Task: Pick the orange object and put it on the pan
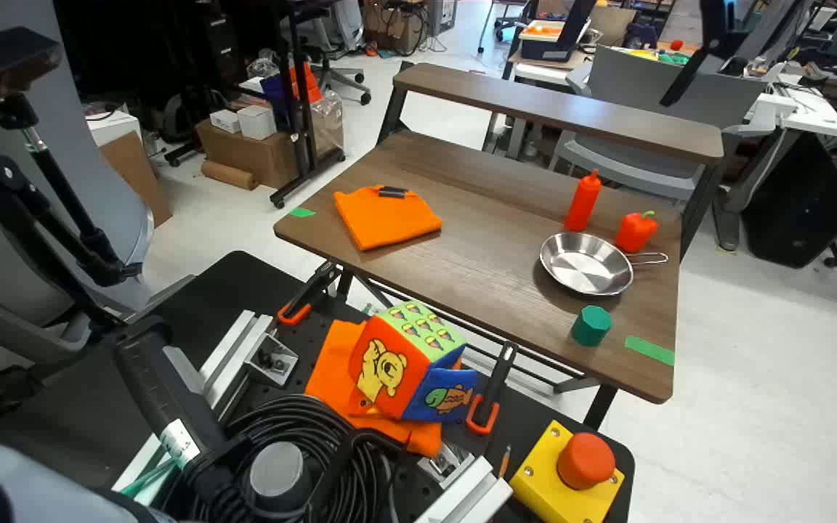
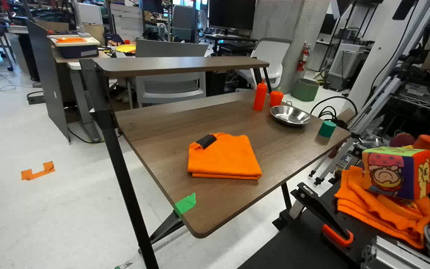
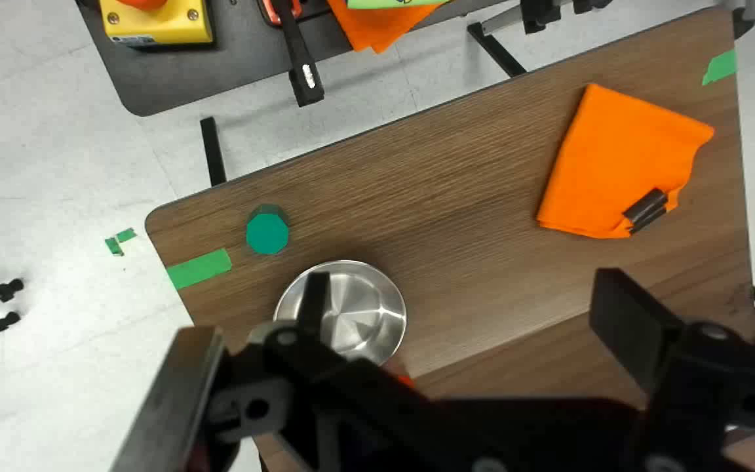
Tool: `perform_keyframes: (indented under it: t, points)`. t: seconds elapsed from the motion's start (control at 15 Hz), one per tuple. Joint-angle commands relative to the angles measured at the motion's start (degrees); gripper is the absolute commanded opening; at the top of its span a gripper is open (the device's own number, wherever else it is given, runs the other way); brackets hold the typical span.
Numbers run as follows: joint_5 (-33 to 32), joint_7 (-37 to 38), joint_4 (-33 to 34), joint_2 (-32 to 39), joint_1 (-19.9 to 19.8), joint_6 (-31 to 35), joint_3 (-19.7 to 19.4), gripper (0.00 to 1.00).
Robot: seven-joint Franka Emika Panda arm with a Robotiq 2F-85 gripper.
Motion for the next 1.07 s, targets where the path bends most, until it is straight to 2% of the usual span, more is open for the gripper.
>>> perform_keyframes:
  t: [0.0,0.6,0.73,1.0]
  points:
    - [0.28,-0.24,0.14,0.08,-1.07,-0.14,1.00,1.00]
    - [0.28,-0.24,0.20,0.08,-1.07,-0.14,1.00,1.00]
    - [0.32,1.62,1.95,2.48,-1.04,-0.43,1.34,1.00]
    - [3.46,3.55,5.13,7.65,-0.73,5.17,1.48,1.00]
